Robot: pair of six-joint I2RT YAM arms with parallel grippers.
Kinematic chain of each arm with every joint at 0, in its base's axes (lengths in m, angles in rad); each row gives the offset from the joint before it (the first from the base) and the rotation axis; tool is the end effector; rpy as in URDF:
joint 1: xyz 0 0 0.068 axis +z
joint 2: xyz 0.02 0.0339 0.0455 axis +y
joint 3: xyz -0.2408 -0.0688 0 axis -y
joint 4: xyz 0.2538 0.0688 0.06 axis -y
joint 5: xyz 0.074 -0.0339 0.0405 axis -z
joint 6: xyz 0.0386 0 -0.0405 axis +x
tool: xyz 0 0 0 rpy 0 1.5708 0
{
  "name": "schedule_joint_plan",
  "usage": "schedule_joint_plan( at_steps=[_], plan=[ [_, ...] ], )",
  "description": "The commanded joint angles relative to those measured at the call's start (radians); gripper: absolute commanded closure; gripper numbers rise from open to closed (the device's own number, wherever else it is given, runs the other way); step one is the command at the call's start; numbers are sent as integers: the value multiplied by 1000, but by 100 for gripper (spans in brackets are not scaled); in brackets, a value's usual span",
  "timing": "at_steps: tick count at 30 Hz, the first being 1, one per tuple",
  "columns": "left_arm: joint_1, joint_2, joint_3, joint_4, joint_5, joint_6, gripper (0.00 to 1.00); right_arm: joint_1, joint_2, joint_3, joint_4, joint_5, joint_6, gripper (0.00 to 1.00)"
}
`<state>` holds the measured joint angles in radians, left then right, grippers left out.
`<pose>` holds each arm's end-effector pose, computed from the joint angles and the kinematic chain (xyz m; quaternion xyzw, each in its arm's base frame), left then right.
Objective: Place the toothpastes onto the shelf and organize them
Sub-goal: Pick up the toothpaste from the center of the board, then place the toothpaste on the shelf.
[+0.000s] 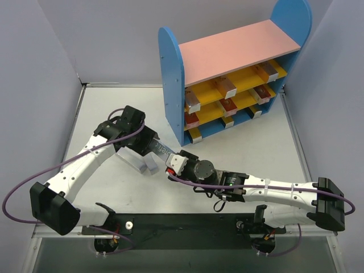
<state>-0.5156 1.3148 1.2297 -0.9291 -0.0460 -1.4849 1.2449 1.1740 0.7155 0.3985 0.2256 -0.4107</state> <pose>0.2414 -0.1348 0.2891 -0.4534 0.8476 -0.2192 0.1669 0.1018 0.2743 0.2704 -0.4805 0.5462 0.2011 0.6560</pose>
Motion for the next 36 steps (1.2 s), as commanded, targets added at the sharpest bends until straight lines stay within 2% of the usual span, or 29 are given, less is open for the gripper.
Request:
schedule_joint_plan(
  at_steps=[1,3,7,13,19,22,25,28,32,36],
  plan=[
    [-3,-43,8,128,6,5,29,16,-19,64,16,44,1,73],
    [0,-67,-12,198,-6,29,15,16,-39,71,-15,60,15,78],
    [29,-136,-79,370,-40,104,4,16,-77,93,-73,89,38,82],
    [140,-307,-239,621,-149,280,2,8,-183,145,-197,127,62,89],
    [204,-488,-413,873,-305,625,3,-7,-302,286,-455,204,104,90],
    [207,-574,-524,1042,-310,867,3,-42,-327,396,-606,234,133,91],
    [207,-623,-602,1128,-293,971,3,-85,-335,514,-700,261,144,92],
    [209,-643,-654,1164,-267,1069,3,-194,-335,617,-757,233,153,92],
    [210,-641,-714,1208,-233,1118,3,-372,-323,726,-791,152,141,93],
    [213,-615,-754,1265,-184,1164,3,-632,-261,838,-820,49,130,94]
  ],
)
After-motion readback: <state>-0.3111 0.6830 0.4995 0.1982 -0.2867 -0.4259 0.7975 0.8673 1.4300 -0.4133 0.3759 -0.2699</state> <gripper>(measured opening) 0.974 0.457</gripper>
